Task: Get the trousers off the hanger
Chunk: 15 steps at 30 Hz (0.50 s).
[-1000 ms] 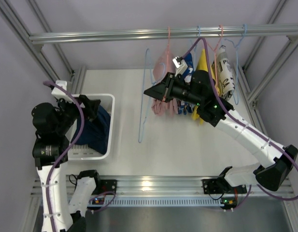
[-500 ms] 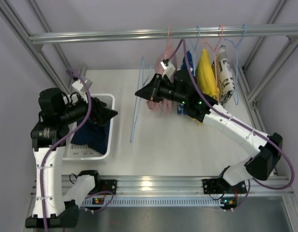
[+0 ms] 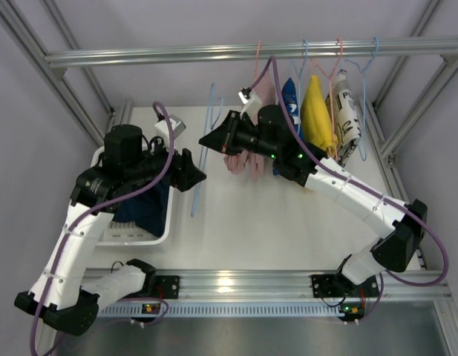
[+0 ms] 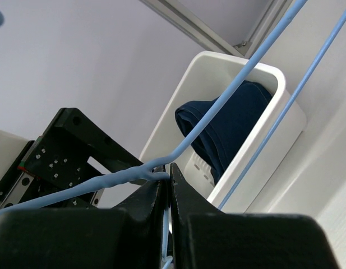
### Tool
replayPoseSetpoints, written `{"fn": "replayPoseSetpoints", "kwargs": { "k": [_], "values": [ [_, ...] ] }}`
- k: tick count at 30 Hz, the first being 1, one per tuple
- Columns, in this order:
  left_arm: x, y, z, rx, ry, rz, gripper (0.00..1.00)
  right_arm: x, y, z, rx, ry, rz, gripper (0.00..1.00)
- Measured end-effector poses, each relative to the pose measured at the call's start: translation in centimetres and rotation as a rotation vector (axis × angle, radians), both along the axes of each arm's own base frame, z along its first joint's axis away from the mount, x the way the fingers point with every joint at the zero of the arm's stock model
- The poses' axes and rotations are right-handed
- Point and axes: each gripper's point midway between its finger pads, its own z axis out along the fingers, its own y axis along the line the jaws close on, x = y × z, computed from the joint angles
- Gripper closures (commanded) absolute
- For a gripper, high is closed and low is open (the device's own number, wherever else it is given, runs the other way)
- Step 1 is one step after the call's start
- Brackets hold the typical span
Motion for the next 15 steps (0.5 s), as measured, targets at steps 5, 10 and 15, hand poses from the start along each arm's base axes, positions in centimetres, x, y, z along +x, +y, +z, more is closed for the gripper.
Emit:
{"fn": "replayPoseSetpoints", "kwargs": {
  "k": [5, 10, 15],
  "values": [
    [0.7, -0.4, -0.1, 0.015, 0.0, 0.024, 0.34, 0.0, 0.1, 0.3, 0.002, -0.007, -0.002, 1.0],
    [1.7, -1.1, 0.0, 0.018, -0.001, 0.041, 0.51, 0.0, 0.1, 0.4, 0.001, -0.011, -0.003, 1.0],
    [2.1, -2.2, 0.4, 0.008, 0.007, 0.032, 0.8, 0.0, 0.1, 0.4, 0.001, -0.013, -0.004, 1.0]
  ]
}}
